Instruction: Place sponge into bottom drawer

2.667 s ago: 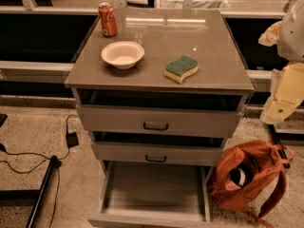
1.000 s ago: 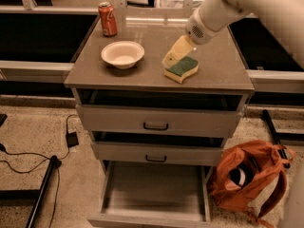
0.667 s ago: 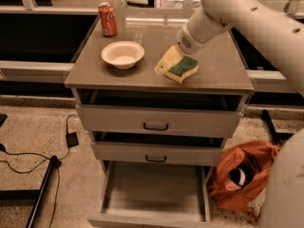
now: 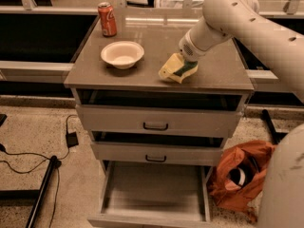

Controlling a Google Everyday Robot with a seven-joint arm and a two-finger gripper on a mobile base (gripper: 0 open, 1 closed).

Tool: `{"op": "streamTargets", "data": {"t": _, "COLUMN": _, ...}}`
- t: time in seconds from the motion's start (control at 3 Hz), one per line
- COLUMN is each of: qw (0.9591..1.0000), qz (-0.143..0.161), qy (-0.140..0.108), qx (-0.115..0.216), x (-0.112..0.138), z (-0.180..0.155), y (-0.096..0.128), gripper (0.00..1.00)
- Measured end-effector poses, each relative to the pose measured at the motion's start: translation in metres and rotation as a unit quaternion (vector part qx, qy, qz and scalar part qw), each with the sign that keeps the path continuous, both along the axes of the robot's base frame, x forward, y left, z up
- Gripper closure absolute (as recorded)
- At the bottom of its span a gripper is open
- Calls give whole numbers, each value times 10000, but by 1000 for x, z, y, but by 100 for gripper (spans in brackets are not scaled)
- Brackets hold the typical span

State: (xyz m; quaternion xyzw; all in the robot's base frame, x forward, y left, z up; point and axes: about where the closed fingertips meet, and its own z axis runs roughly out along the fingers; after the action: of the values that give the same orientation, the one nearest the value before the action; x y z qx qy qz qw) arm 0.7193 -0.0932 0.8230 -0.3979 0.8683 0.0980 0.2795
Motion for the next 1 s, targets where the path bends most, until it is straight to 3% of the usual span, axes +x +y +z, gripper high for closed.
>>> {"op": "streamTargets", "data": {"t": 0.67, "qw": 9994, "qz": 114, "qy": 14, "qx": 340, "x": -24, "z": 1, "y": -27, "gripper": 65}}
{"op": "streamTargets", "data": {"t": 1.0, "qw": 9974, "qz": 337, "qy": -262, "qx": 575, "x": -61, "z": 29, "y": -34, "gripper": 88}}
